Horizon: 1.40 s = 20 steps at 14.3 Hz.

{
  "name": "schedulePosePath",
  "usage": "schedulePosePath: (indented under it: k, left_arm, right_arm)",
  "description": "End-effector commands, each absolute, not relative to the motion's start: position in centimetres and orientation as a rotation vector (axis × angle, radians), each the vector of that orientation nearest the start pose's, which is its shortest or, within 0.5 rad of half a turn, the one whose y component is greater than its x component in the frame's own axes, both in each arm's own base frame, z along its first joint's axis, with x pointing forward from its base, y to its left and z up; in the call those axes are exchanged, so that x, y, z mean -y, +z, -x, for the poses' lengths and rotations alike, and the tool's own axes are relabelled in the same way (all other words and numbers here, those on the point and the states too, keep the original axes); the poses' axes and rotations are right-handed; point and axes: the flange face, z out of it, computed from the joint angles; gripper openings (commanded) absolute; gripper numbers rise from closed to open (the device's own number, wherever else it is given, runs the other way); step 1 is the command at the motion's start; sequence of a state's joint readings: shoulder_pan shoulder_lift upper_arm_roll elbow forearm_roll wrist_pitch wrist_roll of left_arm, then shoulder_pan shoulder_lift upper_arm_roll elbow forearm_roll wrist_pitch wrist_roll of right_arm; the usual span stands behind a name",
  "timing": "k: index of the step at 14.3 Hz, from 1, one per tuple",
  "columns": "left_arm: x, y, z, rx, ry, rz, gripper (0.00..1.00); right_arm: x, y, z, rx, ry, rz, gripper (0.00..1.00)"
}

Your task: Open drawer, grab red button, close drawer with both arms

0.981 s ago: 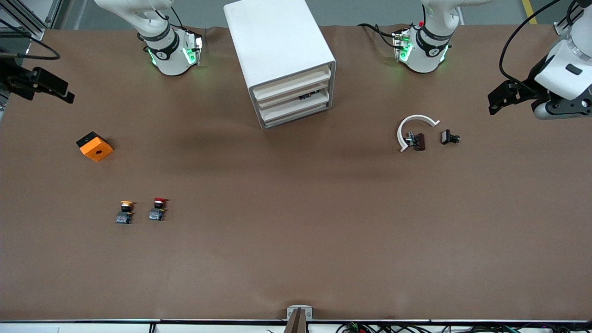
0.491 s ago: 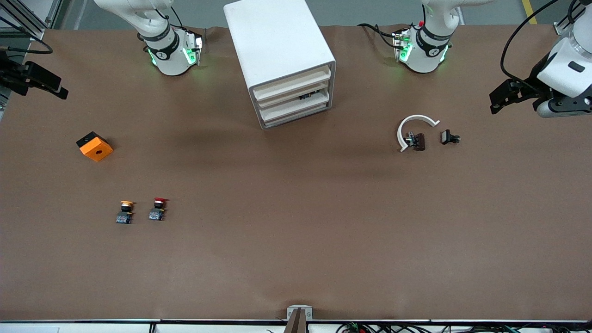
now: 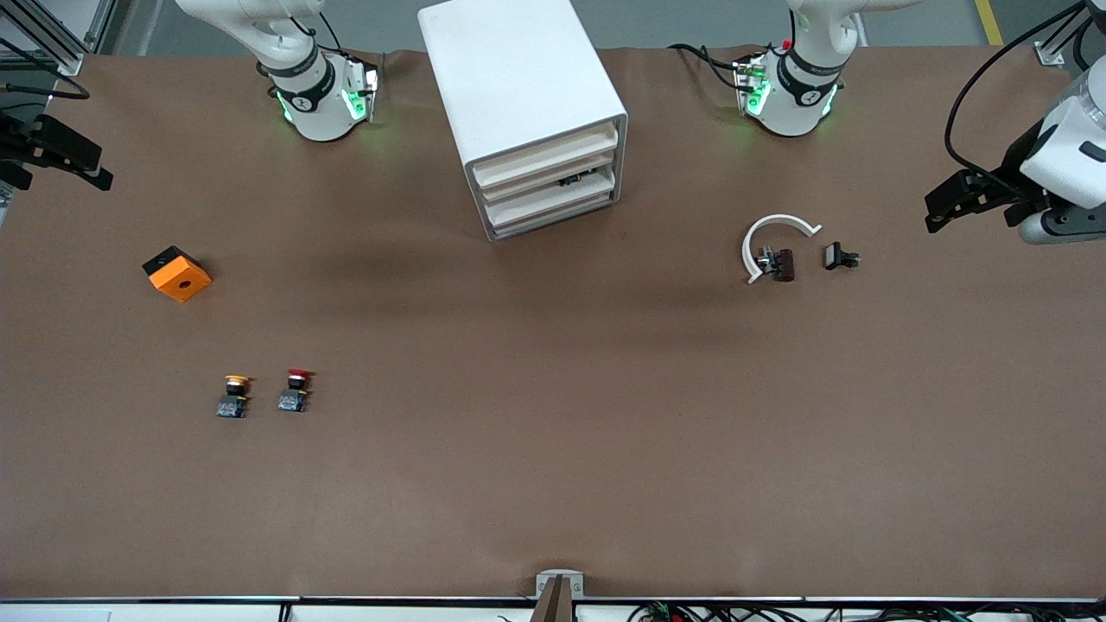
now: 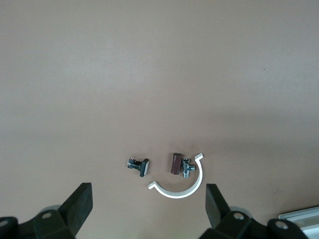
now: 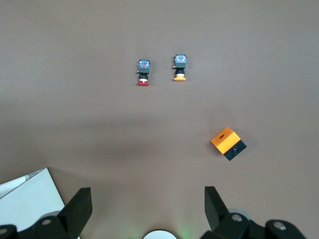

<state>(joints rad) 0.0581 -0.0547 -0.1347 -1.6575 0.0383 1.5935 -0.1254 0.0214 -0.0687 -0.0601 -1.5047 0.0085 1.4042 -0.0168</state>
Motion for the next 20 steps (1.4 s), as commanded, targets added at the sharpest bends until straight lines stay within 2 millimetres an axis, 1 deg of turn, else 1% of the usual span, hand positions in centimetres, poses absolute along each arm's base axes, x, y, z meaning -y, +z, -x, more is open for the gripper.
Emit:
schedulePosePath:
  k: [1, 4, 7, 9, 10, 12, 14, 15, 16, 17, 18, 20]
  left_arm:
    - [3.8, 62.2, -53.8, 0.045, 0.012, 3.1, 1.0]
    - [3.6, 62.2, -53.8, -0.012, 0.013, 3.102, 1.0]
    - [3.5, 62.2, -53.8, -0.01, 0.013, 3.101, 1.0]
    - [3.6, 62.4, -53.9, 0.0, 0.001, 3.1, 1.0]
    - [3.6, 61.7, -54.4, -0.01, 0.015, 3.103, 1.0]
    - [2.8, 61.9, -54.3, 0.009, 0.01, 3.117, 1.0]
    - [3.2, 62.3, -54.1, 0.002, -0.007, 3.113, 1.0]
    - [3.0, 62.2, -54.1, 0.007, -0.011, 3.114, 1.0]
    - [3.0, 62.4, -53.9, 0.009, -0.018, 3.113, 1.0]
    - [3.1, 62.2, -53.7, 0.007, -0.016, 3.112, 1.0]
    - [3.1, 62.3, -53.2, 0.009, -0.047, 3.109, 1.0]
    - [3.2, 61.8, -52.3, 0.025, -0.083, 3.105, 1.0]
  right_arm:
    - [2.3, 67.7, -49.4, -0.007, -0.019, 3.135, 1.0]
    - [3.0, 67.6, -49.1, -0.043, -0.019, 3.135, 1.0]
    - [3.3, 67.7, -49.1, -0.071, -0.014, 3.134, 1.0]
    - [3.1, 67.8, -49.0, -0.109, -0.012, 3.132, 1.0]
    - [2.9, 67.9, -48.9, -0.117, -0.012, 3.132, 1.0]
    - [2.8, 67.9, -48.9, -0.115, -0.007, 3.132, 1.0]
    - [2.9, 67.9, -48.8, -0.116, 0.0, 3.129, 1.0]
    - [2.9, 68.0, -48.7, -0.118, 0.0, 3.126, 1.0]
    - [3.1, 68.0, -48.7, -0.126, 0.009, 3.121, 1.0]
    - [3.1, 68.0, -48.7, -0.129, 0.009, 3.121, 1.0]
    - [3.1, 68.1, -48.7, -0.129, 0.009, 3.121, 1.0]
    - [3.0, 68.1, -48.5, -0.126, 0.026, 3.12, 1.0]
